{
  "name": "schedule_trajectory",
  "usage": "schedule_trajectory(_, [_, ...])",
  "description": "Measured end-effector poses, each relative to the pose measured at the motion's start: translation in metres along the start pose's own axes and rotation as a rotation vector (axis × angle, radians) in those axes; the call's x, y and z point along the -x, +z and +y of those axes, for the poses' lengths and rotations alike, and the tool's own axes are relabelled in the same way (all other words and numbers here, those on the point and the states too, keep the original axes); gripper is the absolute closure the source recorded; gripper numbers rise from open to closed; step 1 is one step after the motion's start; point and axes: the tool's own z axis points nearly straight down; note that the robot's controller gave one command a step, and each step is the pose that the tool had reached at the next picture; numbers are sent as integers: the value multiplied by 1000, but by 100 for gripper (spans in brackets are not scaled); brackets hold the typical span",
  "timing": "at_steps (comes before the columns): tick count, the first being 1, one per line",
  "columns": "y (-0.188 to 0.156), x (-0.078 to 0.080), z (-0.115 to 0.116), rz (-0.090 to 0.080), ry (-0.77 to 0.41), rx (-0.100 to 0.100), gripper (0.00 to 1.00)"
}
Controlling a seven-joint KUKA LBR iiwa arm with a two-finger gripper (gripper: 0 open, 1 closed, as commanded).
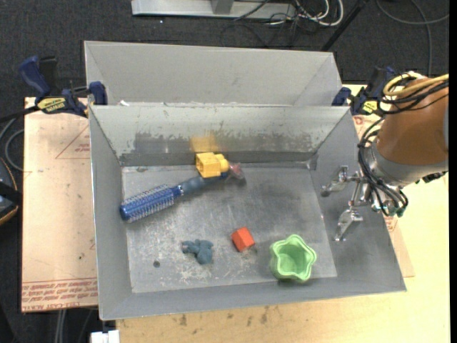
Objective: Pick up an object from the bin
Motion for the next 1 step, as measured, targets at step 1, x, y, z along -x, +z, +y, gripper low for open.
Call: schedule_trajectory(1, [71, -57, 54, -10, -66, 0, 0])
